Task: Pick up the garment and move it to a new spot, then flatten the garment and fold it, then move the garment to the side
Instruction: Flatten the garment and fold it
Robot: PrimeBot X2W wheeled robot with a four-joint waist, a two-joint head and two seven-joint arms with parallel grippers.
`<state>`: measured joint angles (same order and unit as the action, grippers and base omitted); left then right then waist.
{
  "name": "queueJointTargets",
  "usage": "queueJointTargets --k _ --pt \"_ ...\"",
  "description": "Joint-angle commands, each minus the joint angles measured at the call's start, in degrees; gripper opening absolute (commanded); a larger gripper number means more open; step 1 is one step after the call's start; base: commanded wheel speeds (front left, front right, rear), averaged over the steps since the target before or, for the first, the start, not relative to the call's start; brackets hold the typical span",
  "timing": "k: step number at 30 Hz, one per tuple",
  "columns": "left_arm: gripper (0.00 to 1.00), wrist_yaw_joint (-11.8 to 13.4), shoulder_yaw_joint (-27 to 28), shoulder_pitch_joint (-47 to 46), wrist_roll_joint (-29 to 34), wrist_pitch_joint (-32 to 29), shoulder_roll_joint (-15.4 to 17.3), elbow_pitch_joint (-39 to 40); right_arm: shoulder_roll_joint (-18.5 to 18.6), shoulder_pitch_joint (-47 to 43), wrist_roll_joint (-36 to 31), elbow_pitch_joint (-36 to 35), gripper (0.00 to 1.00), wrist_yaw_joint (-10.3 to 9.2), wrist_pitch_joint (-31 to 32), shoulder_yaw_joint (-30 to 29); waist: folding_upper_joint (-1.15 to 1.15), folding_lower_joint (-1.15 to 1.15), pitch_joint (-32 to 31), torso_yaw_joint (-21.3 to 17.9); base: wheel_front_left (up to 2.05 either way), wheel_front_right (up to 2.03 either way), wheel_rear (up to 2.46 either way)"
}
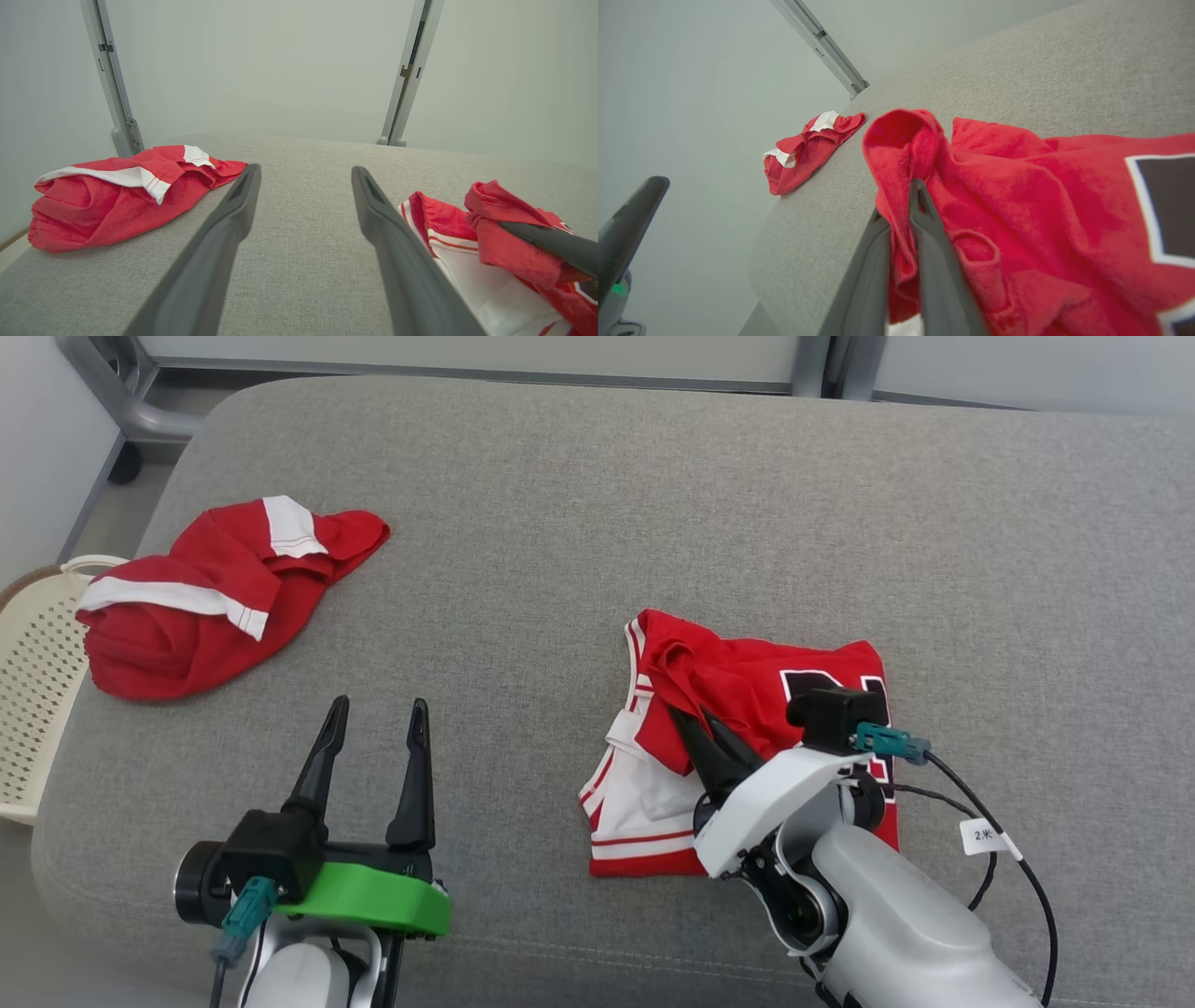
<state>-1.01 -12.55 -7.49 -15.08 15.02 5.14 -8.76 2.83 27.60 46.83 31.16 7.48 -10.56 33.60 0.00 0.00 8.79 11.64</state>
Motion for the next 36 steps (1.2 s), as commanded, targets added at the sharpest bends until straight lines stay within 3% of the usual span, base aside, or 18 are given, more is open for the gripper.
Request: queueJointTargets --k 1,2,3,10,15,22,27,36 --pt "1.0 -0.3 0.3 -0.8 0.3 0.1 -0.1 0.0 0.2 1.4 0.9 1.4 0.12 0.02 -1.1 1.2 0.0 0.0 0.3 0.3 0.0 0.0 0.0" --pt "1.0 -0.2 0.3 -0.8 0.4 0.1 -0.2 0.0 0.2 1.7 1.9 2.0 0.39 0.02 -1.5 1.9 0.0 0.0 0.4 0.4 0.0 0.0 0.0" --pt "1.0 -0.2 0.4 -0.8 0.4 0.1 -0.3 0.0 0.2 2.1 2.4 2.5 1.0 0.02 -2.0 2.5 0.0 0.0 0.5 0.4 0.0 0.0 0.0" --pt "1.0 -0.5 1.0 -1.2 0.9 0.1 -0.5 0.1 0.2 4.5 9.3 -0.8 1.0 0.02 -3.9 8.2 0.0 0.0 1.3 -0.2 0.0 0.0 0.0" --pt "1.0 -0.5 1.4 -1.2 1.2 0.1 -0.6 0.1 1.1 5.4 9.3 -5.4 1.0 0.01 -4.7 7.8 0.0 0.0 1.3 -1.0 0.0 0.0 0.0" --pt "1.0 -0.3 2.3 -0.4 1.4 0.1 -0.8 0.2 4.6 -1.4 -1.2 -18.7 1.0 0.02 -4.6 -8.2 0.0 0.0 0.5 -2.7 0.0 0.0 0.0" --pt "1.0 -0.4 3.0 0.3 1.6 0.1 -0.4 0.1 6.7 -8.3 -10.8 -23.7 1.0 0.02 -4.7 -18.6 0.0 0.0 -0.4 -4.2 0.0 0.0 0.0" --pt "1.0 0.1 4.5 1.2 1.6 0.1 0.8 0.1 8.2 -17.6 -22.7 -26.7 1.0 0.02 -4.7 -28.3 0.0 0.0 -2.5 -6.9 0.0 0.0 0.0"
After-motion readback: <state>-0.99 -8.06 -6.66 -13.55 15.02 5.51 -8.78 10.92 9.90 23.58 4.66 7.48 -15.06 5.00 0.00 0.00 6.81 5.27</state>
